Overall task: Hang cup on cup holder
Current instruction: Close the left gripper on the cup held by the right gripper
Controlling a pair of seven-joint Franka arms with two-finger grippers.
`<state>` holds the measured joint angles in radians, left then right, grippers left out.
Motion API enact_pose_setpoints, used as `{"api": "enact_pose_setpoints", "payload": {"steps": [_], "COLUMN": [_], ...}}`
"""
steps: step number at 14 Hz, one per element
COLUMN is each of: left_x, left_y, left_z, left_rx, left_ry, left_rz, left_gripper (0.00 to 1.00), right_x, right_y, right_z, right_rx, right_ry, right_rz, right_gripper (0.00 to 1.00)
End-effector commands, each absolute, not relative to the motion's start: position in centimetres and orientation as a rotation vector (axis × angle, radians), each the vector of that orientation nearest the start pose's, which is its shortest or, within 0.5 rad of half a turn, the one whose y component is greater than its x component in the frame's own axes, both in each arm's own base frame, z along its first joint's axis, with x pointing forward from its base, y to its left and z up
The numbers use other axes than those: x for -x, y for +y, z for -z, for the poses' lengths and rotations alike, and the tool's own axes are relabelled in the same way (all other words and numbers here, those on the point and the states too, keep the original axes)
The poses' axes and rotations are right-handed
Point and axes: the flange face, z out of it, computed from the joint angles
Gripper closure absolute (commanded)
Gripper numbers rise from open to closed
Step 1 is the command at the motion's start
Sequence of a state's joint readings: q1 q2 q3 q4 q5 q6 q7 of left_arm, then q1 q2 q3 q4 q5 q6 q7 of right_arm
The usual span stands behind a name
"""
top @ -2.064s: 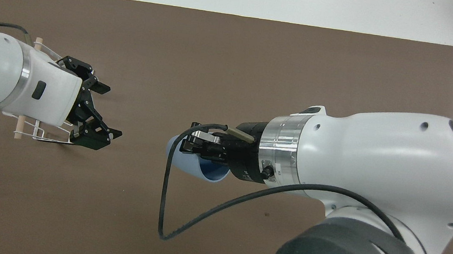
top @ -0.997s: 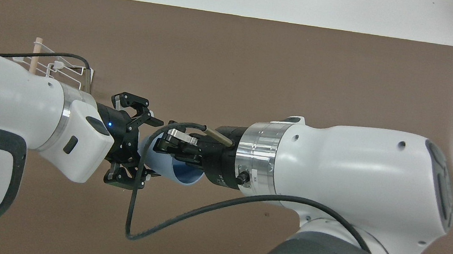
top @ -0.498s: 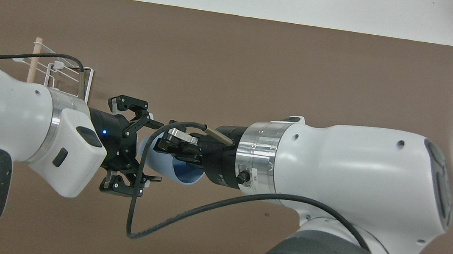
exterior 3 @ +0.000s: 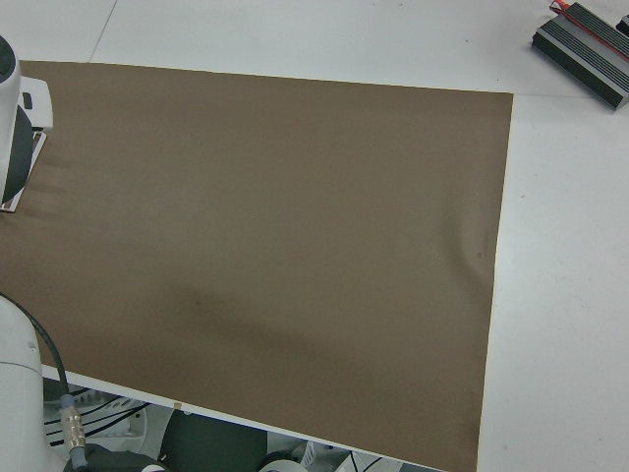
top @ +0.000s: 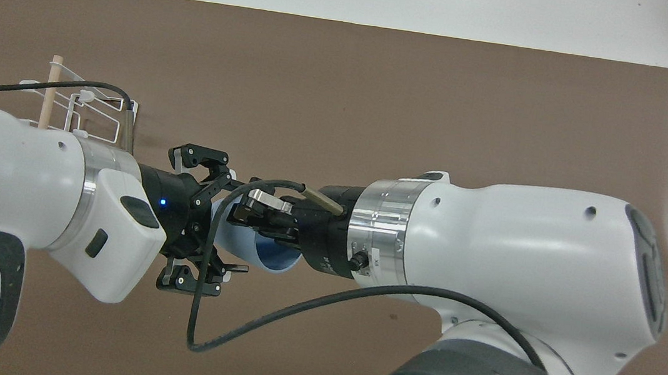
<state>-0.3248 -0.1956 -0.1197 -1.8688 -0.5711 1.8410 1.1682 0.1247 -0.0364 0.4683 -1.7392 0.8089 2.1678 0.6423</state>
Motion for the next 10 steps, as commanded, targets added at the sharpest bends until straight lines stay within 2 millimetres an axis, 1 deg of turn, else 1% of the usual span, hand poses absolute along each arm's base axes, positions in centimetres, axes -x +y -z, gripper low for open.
{"api": "enact_pose_setpoints", "payload": {"steps": [1,2,3,10], "left_x": [-43.46,-43.4,-43.41,-43.37], "left_y": [-26.83,-26.9,-26.9,-26.84], "left_z": [-61.93,-61.92,-61.93,-61.79], "left_rx": [2.556,2.553,2.561,2.561], "left_ry": [2.426,2.432,2.424,2.431], "left_rz": [0.672,0.67,0.67,0.658], "left_gripper": [0.0,0.88,1.0,1.0], "right_x": [-47.34,-47.38,-47.44,-47.41], "right_y": [35.72,35.72,35.65,35.67], "right_z": [-63.55,-63.47,-63.47,-63.44], "right_rx": [2.215,2.215,2.215,2.217], "right_ry": [0.43,0.431,0.433,0.43], "right_rz": [-0.092,-0.094,-0.093,-0.096], "right_gripper": [1.0,1.0,1.0,1.0]}}
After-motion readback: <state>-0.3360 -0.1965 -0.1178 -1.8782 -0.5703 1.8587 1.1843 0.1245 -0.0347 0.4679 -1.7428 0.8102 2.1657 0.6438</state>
